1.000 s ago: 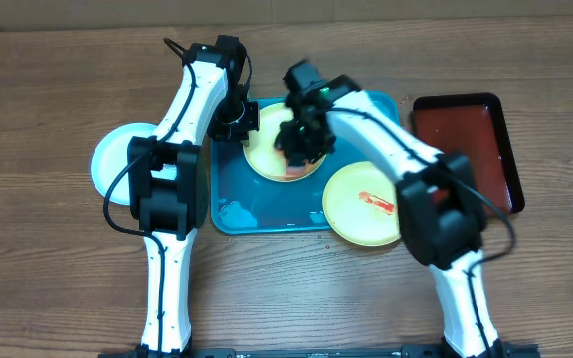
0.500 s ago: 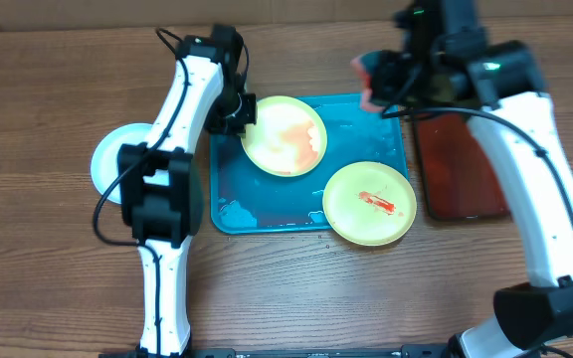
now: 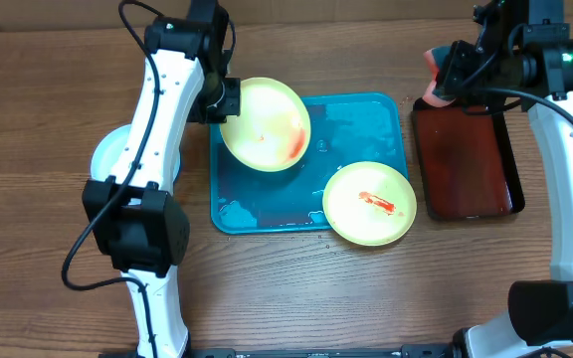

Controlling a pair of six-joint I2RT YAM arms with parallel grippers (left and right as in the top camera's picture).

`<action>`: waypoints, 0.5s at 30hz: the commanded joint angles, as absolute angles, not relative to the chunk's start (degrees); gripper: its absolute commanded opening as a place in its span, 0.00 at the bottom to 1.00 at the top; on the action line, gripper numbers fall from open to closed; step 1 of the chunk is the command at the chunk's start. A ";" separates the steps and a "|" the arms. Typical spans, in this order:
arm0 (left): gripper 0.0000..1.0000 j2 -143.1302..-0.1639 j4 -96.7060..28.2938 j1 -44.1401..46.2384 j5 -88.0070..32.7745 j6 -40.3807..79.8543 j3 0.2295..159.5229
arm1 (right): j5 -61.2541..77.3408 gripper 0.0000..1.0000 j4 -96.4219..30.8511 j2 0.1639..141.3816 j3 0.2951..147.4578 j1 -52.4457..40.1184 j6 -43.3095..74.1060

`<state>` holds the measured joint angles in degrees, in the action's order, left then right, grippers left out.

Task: Clean dirty plates on tray and stack at the side
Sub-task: 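Lift the yellow plate with the left gripper and carry it left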

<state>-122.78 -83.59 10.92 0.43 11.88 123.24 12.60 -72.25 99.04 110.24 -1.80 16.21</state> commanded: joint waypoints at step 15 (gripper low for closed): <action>0.04 -114.41 -87.33 23.68 40.45 35.09 117.43 | 9.80 0.04 -72.75 97.51 110.72 -0.47 14.50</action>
<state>-115.20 -87.42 20.43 25.89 25.63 120.55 10.59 -73.08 99.04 110.24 -0.78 15.11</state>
